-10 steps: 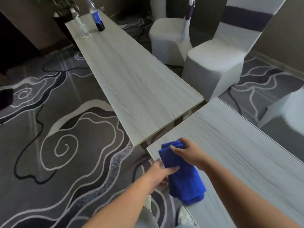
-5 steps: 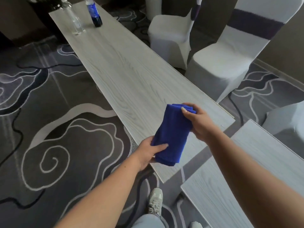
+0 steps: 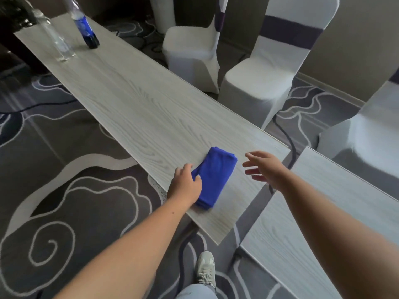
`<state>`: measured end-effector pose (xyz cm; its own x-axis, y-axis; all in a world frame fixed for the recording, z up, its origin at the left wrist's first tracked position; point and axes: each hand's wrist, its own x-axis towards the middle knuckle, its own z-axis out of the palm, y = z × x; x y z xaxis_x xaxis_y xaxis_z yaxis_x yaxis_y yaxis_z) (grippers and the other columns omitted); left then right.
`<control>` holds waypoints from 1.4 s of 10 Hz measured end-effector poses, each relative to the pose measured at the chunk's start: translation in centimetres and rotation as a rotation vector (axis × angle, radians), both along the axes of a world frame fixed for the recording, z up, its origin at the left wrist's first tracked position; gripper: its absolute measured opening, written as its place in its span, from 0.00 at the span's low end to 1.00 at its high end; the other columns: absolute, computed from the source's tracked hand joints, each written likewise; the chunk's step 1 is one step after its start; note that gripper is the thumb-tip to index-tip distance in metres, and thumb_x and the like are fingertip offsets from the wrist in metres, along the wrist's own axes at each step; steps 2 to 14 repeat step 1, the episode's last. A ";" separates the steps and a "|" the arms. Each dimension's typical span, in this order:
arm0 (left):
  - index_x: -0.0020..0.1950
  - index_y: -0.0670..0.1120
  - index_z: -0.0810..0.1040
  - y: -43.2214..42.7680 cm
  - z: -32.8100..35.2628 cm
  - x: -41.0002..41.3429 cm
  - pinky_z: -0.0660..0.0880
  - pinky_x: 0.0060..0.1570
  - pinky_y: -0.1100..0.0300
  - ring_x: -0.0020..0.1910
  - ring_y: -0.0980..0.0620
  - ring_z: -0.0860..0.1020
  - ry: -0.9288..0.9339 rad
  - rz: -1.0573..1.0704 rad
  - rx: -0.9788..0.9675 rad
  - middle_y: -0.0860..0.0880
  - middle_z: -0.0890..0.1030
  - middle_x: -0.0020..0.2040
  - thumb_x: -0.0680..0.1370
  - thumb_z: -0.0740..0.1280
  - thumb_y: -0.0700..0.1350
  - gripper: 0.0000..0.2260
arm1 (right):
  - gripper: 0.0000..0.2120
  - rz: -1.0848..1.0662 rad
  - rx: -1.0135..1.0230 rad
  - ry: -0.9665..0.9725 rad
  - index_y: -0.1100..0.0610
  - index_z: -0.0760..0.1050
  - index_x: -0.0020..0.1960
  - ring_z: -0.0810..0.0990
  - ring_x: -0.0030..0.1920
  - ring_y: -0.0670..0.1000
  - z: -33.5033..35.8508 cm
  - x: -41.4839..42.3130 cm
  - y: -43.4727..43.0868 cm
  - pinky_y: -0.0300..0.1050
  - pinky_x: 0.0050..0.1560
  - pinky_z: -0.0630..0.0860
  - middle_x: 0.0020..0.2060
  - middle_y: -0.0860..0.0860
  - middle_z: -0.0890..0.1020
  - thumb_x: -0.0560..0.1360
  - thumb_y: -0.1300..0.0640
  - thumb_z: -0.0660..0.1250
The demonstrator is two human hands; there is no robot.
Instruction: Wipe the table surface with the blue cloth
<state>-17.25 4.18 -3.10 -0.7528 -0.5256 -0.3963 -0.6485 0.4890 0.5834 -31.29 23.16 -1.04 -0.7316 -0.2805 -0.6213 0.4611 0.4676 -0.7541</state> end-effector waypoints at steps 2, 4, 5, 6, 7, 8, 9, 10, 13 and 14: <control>0.64 0.47 0.71 1.8 1.4 -0.5 0.73 0.52 0.53 0.51 0.45 0.76 0.120 -0.006 0.050 0.49 0.77 0.48 0.77 0.60 0.48 0.16 | 0.11 -0.081 -0.049 -0.008 0.54 0.78 0.48 0.80 0.34 0.51 -0.1 2.1 2.7 0.41 0.35 0.75 0.37 0.51 0.80 0.79 0.50 0.60; 0.64 0.47 0.71 1.8 1.4 -0.5 0.73 0.52 0.53 0.51 0.45 0.76 0.120 -0.006 0.050 0.49 0.77 0.48 0.77 0.60 0.48 0.16 | 0.11 -0.081 -0.049 -0.008 0.54 0.78 0.48 0.80 0.34 0.51 -0.1 2.1 2.7 0.41 0.35 0.75 0.37 0.51 0.80 0.79 0.50 0.60; 0.64 0.47 0.71 1.8 1.4 -0.5 0.73 0.52 0.53 0.51 0.45 0.76 0.120 -0.006 0.050 0.49 0.77 0.48 0.77 0.60 0.48 0.16 | 0.11 -0.081 -0.049 -0.008 0.54 0.78 0.48 0.80 0.34 0.51 -0.1 2.1 2.7 0.41 0.35 0.75 0.37 0.51 0.80 0.79 0.50 0.60; 0.64 0.47 0.71 1.8 1.4 -0.5 0.73 0.52 0.53 0.51 0.45 0.76 0.120 -0.006 0.050 0.49 0.77 0.48 0.77 0.60 0.48 0.16 | 0.11 -0.081 -0.049 -0.008 0.54 0.78 0.48 0.80 0.34 0.51 -0.1 2.1 2.7 0.41 0.35 0.75 0.37 0.51 0.80 0.79 0.50 0.60; 0.64 0.47 0.71 1.8 1.4 -0.5 0.73 0.52 0.53 0.51 0.45 0.76 0.120 -0.006 0.050 0.49 0.77 0.48 0.77 0.60 0.48 0.16 | 0.11 -0.081 -0.049 -0.008 0.54 0.78 0.48 0.80 0.34 0.51 -0.1 2.1 2.7 0.41 0.35 0.75 0.37 0.51 0.80 0.79 0.50 0.60; 0.64 0.47 0.71 1.8 1.4 -0.5 0.73 0.52 0.53 0.51 0.45 0.76 0.120 -0.006 0.050 0.49 0.77 0.48 0.77 0.60 0.48 0.16 | 0.11 -0.081 -0.049 -0.008 0.54 0.78 0.48 0.80 0.34 0.51 -0.1 2.1 2.7 0.41 0.35 0.75 0.37 0.51 0.80 0.79 0.50 0.60; 0.64 0.47 0.71 1.8 1.4 -0.5 0.73 0.52 0.53 0.51 0.45 0.76 0.120 -0.006 0.050 0.49 0.77 0.48 0.77 0.60 0.48 0.16 | 0.11 -0.081 -0.049 -0.008 0.54 0.78 0.48 0.80 0.34 0.51 -0.1 2.1 2.7 0.41 0.35 0.75 0.37 0.51 0.80 0.79 0.50 0.60; 0.64 0.47 0.71 1.8 1.4 -0.5 0.73 0.52 0.53 0.51 0.45 0.76 0.120 -0.006 0.050 0.49 0.77 0.48 0.77 0.60 0.48 0.16 | 0.11 -0.081 -0.049 -0.008 0.54 0.78 0.48 0.80 0.34 0.51 -0.1 2.1 2.7 0.41 0.35 0.75 0.37 0.51 0.80 0.79 0.50 0.60; 0.64 0.47 0.71 1.8 1.4 -0.5 0.73 0.52 0.53 0.51 0.45 0.76 0.120 -0.006 0.050 0.49 0.77 0.48 0.77 0.60 0.48 0.16 | 0.11 -0.081 -0.049 -0.008 0.54 0.78 0.48 0.80 0.34 0.51 -0.1 2.1 2.7 0.41 0.35 0.75 0.37 0.51 0.80 0.79 0.50 0.60; 0.64 0.47 0.71 1.8 1.4 -0.5 0.73 0.52 0.53 0.51 0.45 0.76 0.120 -0.006 0.050 0.49 0.77 0.48 0.77 0.60 0.48 0.16 | 0.11 -0.081 -0.049 -0.008 0.54 0.78 0.48 0.80 0.34 0.51 -0.1 2.1 2.7 0.41 0.35 0.75 0.37 0.51 0.80 0.79 0.50 0.60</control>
